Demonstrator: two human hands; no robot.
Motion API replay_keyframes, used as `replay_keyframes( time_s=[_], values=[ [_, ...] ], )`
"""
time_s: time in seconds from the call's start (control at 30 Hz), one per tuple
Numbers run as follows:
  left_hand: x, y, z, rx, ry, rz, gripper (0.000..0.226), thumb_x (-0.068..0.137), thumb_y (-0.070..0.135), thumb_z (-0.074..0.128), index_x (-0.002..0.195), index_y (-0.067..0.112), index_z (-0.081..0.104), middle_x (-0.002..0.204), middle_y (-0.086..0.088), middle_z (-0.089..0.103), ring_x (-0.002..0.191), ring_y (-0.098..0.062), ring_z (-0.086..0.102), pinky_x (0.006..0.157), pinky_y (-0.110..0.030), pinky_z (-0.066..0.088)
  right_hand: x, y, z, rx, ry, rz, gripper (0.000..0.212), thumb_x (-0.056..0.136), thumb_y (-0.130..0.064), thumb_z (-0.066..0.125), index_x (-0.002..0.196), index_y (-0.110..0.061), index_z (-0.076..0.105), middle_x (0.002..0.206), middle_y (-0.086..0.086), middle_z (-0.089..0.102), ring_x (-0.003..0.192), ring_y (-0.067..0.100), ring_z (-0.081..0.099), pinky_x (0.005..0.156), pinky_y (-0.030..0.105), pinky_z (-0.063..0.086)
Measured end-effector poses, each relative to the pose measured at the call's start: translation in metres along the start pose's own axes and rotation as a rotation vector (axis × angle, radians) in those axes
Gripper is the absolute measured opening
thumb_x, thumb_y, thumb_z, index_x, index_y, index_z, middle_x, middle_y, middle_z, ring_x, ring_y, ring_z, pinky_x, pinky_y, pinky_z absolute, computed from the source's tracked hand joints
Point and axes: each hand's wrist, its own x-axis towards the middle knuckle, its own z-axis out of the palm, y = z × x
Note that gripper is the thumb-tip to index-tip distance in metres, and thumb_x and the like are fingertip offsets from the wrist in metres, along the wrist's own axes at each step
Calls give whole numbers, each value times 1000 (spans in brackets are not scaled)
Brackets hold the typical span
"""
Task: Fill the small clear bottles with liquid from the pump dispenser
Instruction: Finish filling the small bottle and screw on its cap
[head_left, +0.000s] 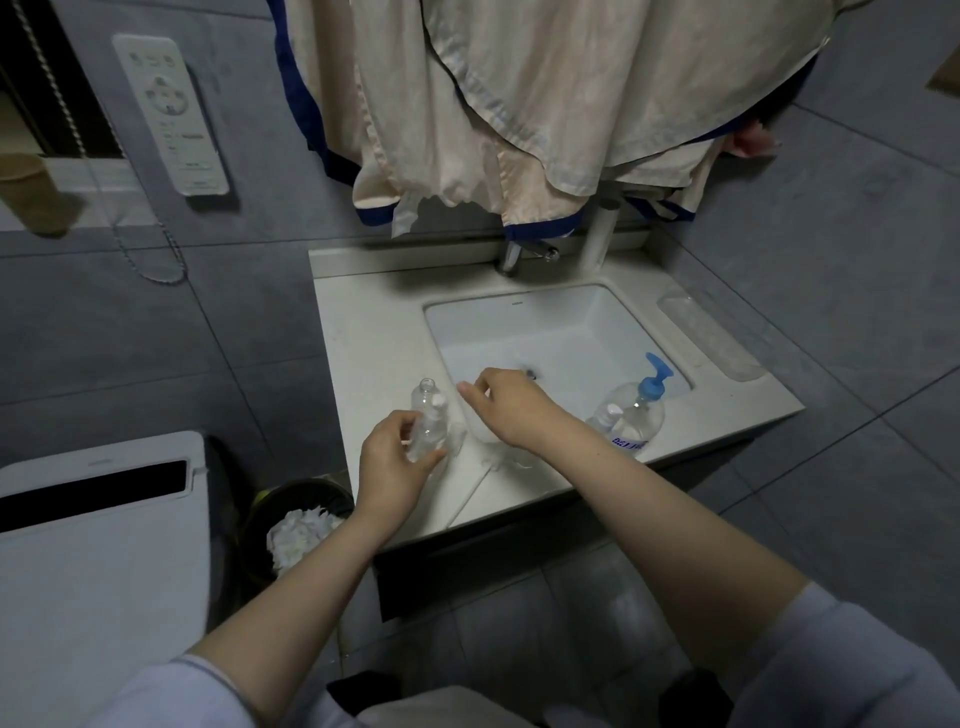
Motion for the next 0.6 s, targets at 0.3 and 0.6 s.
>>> replay_keyframes(
  time_s=[0.3,0.6],
  values=[
    [-1,-12,7,-42,-5,-83,36,65,15,81,91,13,57,91,-1,64,86,-17,60,74,-28,49,1,27,29,-231,-113,52,17,92,-19,52,104,-26,60,110,-4,63,107,14,55,101,36,30],
    [0,-19,-3,22,-155,-87,57,57,9,85,104,9,55,100,-2,59,91,-15,55,80,-23,46,18,30,36,-256,-175,-18,31,92,-3,46,120,-11,57,120,5,58,108,18,56,84,18,36]
  ],
)
